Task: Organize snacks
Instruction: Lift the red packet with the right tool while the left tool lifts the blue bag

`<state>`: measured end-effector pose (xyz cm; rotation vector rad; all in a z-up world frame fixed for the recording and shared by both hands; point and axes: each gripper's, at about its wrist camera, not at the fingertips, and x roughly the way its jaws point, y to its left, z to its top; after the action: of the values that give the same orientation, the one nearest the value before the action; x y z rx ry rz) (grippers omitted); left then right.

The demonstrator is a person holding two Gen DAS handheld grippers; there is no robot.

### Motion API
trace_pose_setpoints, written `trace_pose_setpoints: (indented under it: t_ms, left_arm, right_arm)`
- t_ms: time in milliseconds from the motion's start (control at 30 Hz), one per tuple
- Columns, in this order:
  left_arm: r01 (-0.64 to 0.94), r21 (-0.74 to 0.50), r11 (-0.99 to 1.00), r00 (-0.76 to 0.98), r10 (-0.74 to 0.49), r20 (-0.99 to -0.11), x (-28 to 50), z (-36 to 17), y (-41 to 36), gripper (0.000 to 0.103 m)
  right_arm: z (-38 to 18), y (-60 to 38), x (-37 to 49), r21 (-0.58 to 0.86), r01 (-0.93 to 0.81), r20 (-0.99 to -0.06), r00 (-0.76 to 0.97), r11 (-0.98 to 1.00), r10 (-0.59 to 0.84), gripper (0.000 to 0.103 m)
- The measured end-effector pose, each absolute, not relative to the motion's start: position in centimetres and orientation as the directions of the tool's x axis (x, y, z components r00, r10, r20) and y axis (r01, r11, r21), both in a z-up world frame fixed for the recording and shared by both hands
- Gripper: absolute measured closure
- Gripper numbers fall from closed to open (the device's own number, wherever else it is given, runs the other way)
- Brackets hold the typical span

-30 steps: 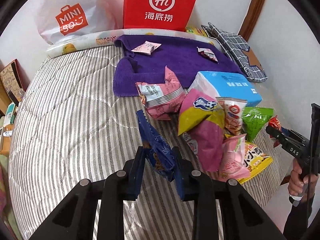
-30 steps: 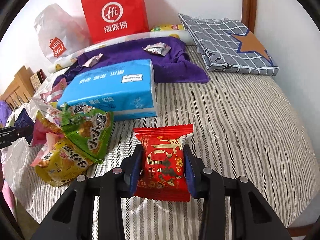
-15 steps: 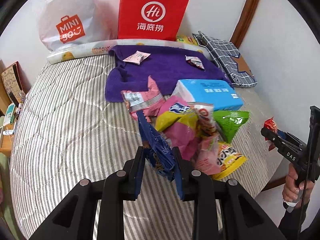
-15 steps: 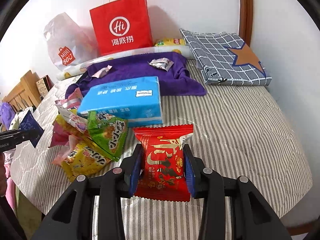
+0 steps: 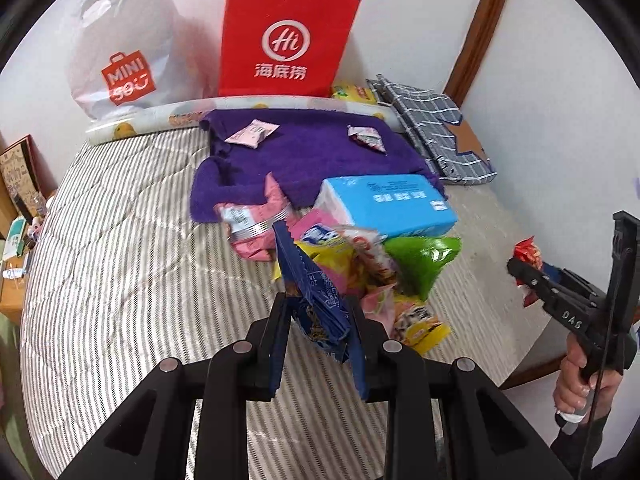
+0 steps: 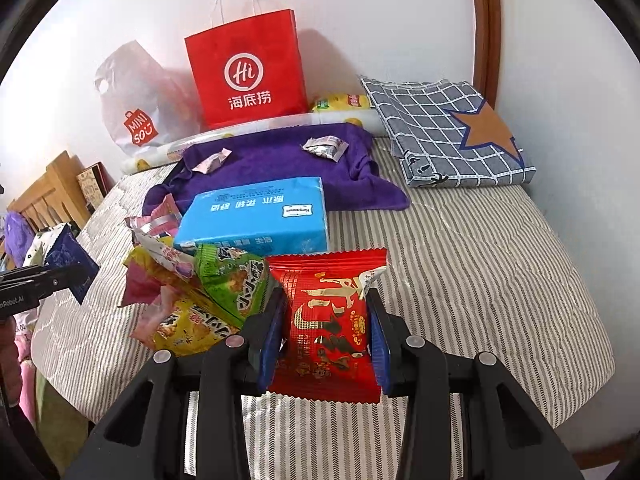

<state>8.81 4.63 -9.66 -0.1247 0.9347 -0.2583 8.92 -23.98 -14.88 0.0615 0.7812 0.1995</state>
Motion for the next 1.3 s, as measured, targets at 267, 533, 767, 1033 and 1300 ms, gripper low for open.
trace_pose_setpoints:
  t_ms: [267, 533, 767, 1033, 1300]
  left_arm:
    - [0.213, -0.222, 0.951, 0.581, -0.306, -0.754, 9.3, -7.3, 2.6, 0.077]
    - [0.238, -0.226, 0.945, 0.571, -0.324, -0.755, 10.9, -6.5, 1.0, 0.077]
    - [0.268, -0.218, 0.938, 0.562, -0.336, -0.756, 12.6, -6.0, -0.6, 0.077]
    - [0.286, -0.223, 0.932, 0.553, -0.350, -0.756, 14.3, -5.8, -1.5, 0.077]
    - [0.298, -0.222, 0.928, 0.551, -0.357, -0.754, 15.8, -5.5, -2.1, 0.077]
  right_arm:
    - [-12.8, -23.4, 9.0, 0.127, -0.175, -0.677, 0.704, 0.976, 0.214, 0.064]
    - [-11.2, -23.2, 10.2, 0.142, -0.177, -0.666, 0.711, 0.974, 0.226, 0.064]
    - [-10.2, -22.9, 11.5, 0.158, -0.183, -0.655, 0.716, 0.970, 0.241, 0.064]
    - [-9.9, -22.5, 13.0, 0.160, -0.184, -0.656, 0.715, 0.970, 0.244, 0.064]
    - [-9.2, -22.5, 14.5, 0.154, -0.181, -0.651, 0.721, 0.971, 0.238, 0.064]
